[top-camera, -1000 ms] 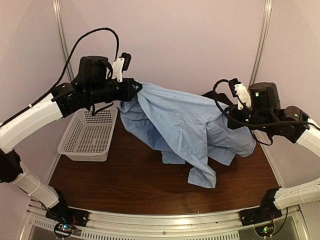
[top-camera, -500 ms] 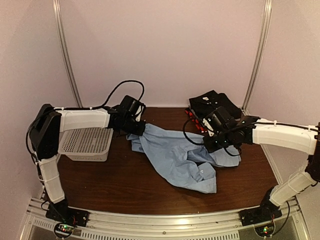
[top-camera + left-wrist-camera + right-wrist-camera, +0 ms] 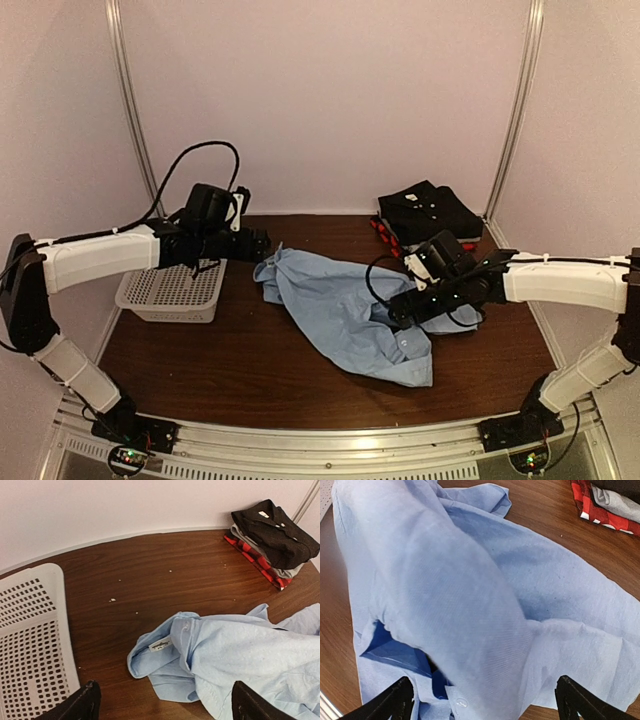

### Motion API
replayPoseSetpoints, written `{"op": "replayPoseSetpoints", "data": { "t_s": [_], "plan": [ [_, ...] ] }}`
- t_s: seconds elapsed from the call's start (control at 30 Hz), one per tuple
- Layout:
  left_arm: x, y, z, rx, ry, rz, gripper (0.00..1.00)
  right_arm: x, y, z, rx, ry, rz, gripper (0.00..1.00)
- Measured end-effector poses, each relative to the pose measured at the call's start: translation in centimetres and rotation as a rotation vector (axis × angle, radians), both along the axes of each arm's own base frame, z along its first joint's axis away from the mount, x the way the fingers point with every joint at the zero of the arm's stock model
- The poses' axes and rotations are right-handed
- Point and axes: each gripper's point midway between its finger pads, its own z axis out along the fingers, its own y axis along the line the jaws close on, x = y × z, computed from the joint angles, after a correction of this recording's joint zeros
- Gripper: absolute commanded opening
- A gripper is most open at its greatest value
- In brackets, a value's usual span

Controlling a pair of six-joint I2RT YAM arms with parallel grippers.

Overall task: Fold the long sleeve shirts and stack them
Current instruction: Place the crumpled shirt at the center of the board, then move the bin to the corner of the board.

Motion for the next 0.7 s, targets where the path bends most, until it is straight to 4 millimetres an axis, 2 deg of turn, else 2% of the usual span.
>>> {"op": "replayPoseSetpoints", "data": {
  "t_s": [0.07, 0.17, 0.4, 0.57, 0.7],
  "plan": [
    [-0.3, 1.0, 0.3, 0.026, 0.001, 0.034, 0.91, -0.1, 0.3, 0.4, 0.023, -0.003, 0.010, 1.00],
    [-1.1, 3.1, -1.0, 0.112, 0.041, 0.093, 0.85, -0.1, 0.8, 1.1, 0.051, -0.015, 0.022, 1.00],
    [-4.0, 8.3, -7.5, 0.388, 0.230, 0.194, 0.69, -0.1, 1.6, 1.2, 0.080, -0.011, 0.043, 1.00],
    [-4.7, 11.2, -11.0, 0.530, 0.338, 0.228, 0.65, -0.1, 1.8, 0.7, 0.076, 0.006, 0.050, 1.00],
    [-3.9, 13.8, -11.0, 0.557, 0.361, 0.282, 0.66, -0.1, 1.6, 0.6, 0.068, 0.004, 0.041, 1.00]
  ]
}}
